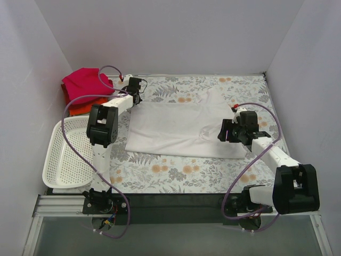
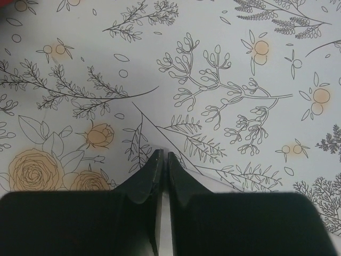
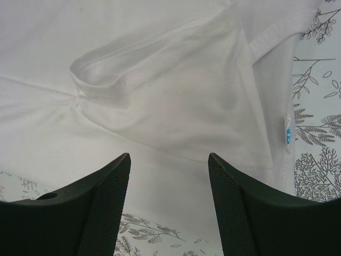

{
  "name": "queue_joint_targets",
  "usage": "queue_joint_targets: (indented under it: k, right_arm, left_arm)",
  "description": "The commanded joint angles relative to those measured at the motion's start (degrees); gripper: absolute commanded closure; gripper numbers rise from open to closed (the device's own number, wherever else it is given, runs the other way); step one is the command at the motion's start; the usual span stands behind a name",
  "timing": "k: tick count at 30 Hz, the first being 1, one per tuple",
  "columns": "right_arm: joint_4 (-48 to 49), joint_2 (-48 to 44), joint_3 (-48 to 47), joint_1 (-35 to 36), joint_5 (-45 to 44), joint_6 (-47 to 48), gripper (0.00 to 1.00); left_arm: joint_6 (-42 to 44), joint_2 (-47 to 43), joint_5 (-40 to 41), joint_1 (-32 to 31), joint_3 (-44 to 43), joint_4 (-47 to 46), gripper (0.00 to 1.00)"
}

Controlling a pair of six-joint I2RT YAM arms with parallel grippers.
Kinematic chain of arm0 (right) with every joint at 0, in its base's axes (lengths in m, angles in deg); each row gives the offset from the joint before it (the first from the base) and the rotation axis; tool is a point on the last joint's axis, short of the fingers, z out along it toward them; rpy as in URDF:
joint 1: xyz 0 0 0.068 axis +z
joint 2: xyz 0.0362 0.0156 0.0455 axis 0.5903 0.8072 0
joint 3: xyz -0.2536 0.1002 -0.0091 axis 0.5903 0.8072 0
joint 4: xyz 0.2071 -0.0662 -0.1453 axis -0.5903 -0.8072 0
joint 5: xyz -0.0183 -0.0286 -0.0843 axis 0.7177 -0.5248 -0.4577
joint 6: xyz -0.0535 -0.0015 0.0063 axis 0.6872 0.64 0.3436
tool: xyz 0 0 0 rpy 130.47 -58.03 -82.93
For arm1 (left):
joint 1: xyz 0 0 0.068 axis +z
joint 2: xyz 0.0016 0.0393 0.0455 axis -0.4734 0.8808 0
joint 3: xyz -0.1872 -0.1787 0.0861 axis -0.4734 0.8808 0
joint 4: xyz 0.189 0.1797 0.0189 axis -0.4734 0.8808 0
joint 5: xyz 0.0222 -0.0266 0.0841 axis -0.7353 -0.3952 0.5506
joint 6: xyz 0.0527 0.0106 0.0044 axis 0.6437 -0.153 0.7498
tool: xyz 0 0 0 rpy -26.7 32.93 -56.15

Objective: Fold and stack the t-shirts
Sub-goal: Fold the tshirt

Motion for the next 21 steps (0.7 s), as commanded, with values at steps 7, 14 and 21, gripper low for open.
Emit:
queue_joint_targets:
  k: [7, 14, 21]
  right_arm:
    - [1.6, 14.9, -21.0, 0.6, -4.1, 0.1, 0.45]
    - [-0.8, 34.9, -44.4, 0.7, -9.8, 0.2, 0.46]
    - [-1.5, 56.3, -67.2, 0.8, -13.4, 3.3, 0.47]
  left_arm:
    - [0.6, -2.4, -0.8, -0.1, 1.3, -0.3, 1.00]
    - [1.1, -4.6, -1.7, 0.0, 3.0, -1.3, 1.00]
    - [1.2, -5.8, -2.9, 0.0, 3.7, -1.6, 1.00]
